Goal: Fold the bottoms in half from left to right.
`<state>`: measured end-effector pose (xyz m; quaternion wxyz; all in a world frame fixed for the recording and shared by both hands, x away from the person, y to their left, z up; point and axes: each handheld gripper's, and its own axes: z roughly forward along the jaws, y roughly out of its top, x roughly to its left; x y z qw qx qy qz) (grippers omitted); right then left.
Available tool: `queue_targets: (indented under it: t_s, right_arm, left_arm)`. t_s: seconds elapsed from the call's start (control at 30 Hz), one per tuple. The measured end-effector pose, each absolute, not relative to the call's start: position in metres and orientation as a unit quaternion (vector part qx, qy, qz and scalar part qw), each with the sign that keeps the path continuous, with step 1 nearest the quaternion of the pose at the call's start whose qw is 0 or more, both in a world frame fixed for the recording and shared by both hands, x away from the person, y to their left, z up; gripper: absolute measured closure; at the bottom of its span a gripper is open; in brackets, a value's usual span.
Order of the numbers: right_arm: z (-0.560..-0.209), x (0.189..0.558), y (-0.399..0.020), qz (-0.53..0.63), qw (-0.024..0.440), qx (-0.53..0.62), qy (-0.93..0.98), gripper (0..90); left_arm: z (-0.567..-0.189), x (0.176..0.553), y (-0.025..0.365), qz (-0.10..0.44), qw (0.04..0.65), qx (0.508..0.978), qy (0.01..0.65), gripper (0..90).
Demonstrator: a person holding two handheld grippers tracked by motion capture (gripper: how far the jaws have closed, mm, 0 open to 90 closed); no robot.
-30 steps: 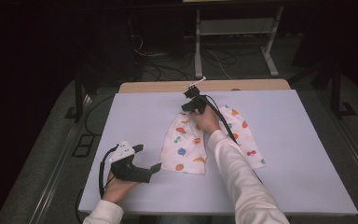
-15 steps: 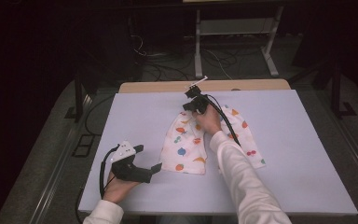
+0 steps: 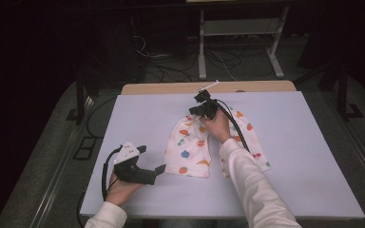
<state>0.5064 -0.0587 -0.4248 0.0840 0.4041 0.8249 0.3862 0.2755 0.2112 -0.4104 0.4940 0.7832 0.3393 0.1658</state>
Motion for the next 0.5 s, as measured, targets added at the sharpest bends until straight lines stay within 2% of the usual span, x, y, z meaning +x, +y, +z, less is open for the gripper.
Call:
queue_targets:
  t_s: [0.5]
  right_arm:
    - [-0.417,0.498,-0.075,0.403,0.088,0.410,0.813,88.3]
  left_arm:
    - [-0.400,0.288,0.204,0.165,0.479,0.793,0.338,0.0]
